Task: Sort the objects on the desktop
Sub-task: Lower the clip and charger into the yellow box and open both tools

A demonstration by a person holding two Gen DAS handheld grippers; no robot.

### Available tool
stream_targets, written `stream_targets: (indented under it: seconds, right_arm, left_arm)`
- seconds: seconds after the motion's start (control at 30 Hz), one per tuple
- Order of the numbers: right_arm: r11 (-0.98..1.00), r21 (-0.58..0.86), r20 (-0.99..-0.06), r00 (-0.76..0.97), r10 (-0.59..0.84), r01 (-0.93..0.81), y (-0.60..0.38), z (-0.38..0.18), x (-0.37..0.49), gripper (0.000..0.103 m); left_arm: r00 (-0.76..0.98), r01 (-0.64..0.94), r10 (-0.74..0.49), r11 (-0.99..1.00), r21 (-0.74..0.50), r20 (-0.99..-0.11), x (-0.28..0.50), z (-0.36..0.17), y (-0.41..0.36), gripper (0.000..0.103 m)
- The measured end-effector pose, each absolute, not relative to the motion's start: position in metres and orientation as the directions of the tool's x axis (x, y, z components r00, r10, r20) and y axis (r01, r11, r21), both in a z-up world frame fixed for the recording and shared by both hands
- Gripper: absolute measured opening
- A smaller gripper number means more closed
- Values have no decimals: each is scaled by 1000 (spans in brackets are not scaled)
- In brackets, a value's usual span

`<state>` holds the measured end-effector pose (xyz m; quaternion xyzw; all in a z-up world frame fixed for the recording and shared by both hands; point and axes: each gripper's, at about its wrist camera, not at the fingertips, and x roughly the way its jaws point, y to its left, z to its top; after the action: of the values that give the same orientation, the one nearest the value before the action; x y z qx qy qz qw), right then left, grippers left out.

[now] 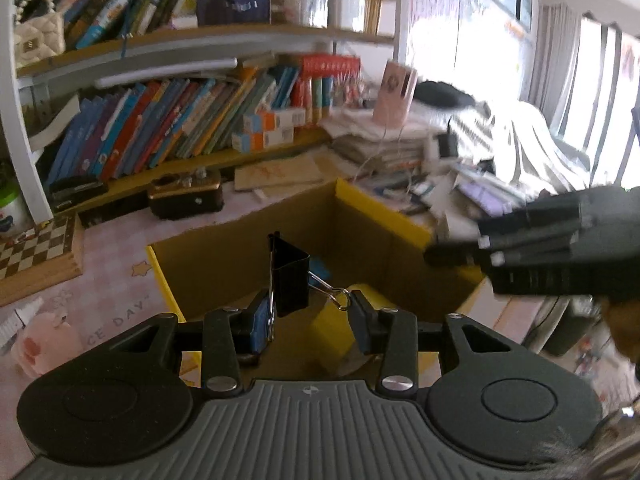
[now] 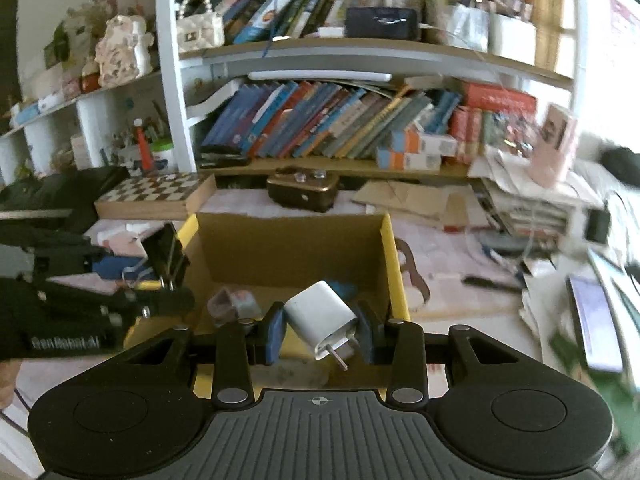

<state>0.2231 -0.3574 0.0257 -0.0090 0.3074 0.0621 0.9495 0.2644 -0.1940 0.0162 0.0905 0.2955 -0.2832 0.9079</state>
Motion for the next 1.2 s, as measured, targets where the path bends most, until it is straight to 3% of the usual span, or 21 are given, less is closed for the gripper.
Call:
stream_targets:
  seconds: [0.43, 0.7, 0.97, 1.2]
  right_arm:
    - [935, -118, -669, 723, 175, -335, -340, 6, 320, 37]
    - [881, -128, -823, 544, 162, -456, -319, -33, 378, 37]
    - [847, -156, -880, 461, 115, -508, -308, -60, 395, 37]
    - [845, -154, -876, 467, 123, -511, -307, -60, 396, 38]
  left_arm:
    - [588, 583, -360, 810, 70, -724, 314, -22, -226, 38]
    - [518, 604, -308, 792, 87, -798, 329, -39, -234, 38]
    - [505, 608, -293, 788, 94, -812, 332, -40, -236, 38]
    - [573, 571, -301, 814, 108, -763, 325, -35, -231, 40]
